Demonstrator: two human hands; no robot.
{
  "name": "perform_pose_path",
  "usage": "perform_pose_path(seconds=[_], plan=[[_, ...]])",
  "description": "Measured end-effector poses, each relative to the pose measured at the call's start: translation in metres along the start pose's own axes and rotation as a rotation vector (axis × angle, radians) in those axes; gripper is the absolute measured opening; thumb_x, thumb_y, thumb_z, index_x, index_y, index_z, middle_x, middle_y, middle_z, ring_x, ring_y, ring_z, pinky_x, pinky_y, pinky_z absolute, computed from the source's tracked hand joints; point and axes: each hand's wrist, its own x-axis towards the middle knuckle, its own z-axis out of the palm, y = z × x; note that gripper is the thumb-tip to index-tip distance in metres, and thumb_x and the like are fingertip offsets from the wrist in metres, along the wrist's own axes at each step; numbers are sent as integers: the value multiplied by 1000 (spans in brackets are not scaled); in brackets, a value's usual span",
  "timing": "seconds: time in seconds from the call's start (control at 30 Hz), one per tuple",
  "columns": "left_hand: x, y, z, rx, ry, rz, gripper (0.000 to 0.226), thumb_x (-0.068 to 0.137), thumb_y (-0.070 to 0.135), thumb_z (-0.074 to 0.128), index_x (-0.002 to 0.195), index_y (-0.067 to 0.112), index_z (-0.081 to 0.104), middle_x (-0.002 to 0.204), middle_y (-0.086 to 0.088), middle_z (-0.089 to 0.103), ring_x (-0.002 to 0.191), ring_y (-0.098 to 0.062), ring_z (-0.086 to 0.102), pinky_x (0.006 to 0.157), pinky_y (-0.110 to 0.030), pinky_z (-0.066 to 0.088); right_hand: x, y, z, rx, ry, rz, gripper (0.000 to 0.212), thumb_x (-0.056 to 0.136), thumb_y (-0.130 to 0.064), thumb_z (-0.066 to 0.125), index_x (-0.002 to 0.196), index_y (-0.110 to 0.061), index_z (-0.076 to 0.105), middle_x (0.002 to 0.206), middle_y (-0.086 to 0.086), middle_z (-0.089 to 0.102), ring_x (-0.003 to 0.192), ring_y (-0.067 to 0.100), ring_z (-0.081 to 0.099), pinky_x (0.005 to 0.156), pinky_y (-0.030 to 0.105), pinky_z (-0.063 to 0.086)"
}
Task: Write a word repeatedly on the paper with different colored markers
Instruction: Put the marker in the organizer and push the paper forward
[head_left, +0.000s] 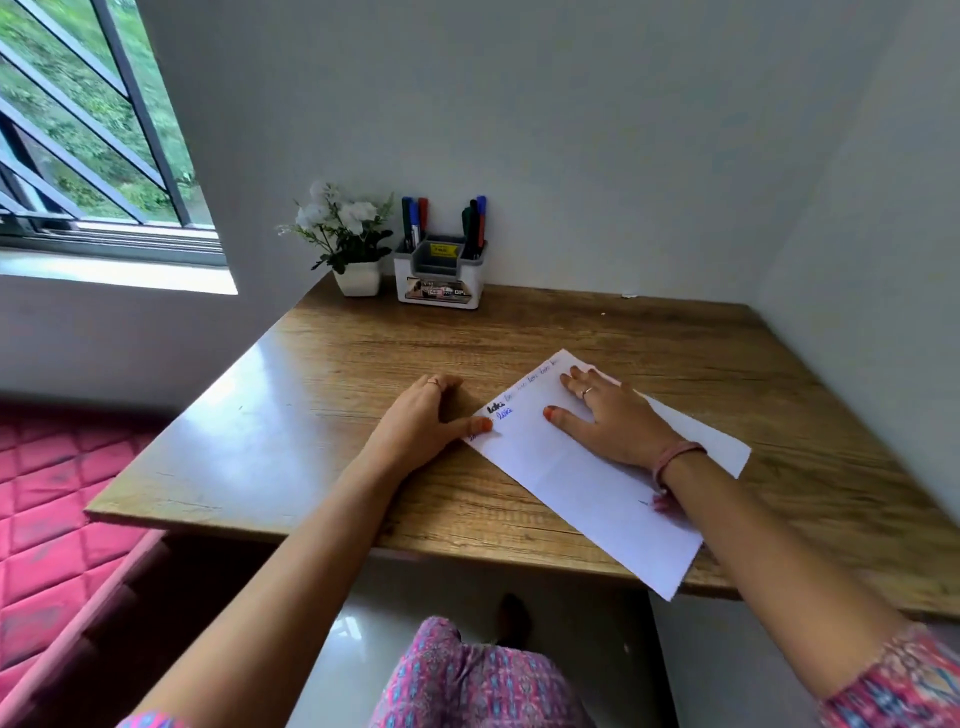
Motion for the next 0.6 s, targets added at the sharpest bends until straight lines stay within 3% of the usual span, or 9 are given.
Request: perform_pose_path(seconds=[0.1,0.17,0.33,0.47,0.6], plan=[[-1,3,0,43,19,13,74,84,56,56,140,12,37,140,-7,45,128,-21,42,106,-32,34,-5,0,7,-33,38,33,67,93,-59,30,148,-22,21,157,-2,16,145,16,12,117,44,2],[-6,6,1,60,-16,20,84,82,63,50,145,11,28,144,-7,39,133,-21,37,111,-35,31,-4,-2,11,-46,71,66,68,93,-60,29,148,-21,22,157,-1,18,145,18,14,117,45,4],[-15,6,6,236,-89,27,113,68,88,25,151,13,9,159,-4,10,146,-16,4,119,-33,3,3,-3,20,-80,125,165,67,94,-57,26,149,-19,20,157,2,18,145,21,14,116,46,5],[-19,7,14,326,-63,42,103,69,81,4,151,19,7,159,1,1,145,-9,-8,115,-26,-10,6,-1,22,-81,108,166,63,97,-50,25,149,-17,17,158,2,14,146,20,9,116,43,1],[-20,11,14,338,-67,12,97,73,77,1,151,21,4,159,2,-5,143,-7,-15,116,-28,-11,5,-1,20,-37,95,149,62,98,-49,20,149,-16,14,158,1,11,146,18,5,116,39,-2]])
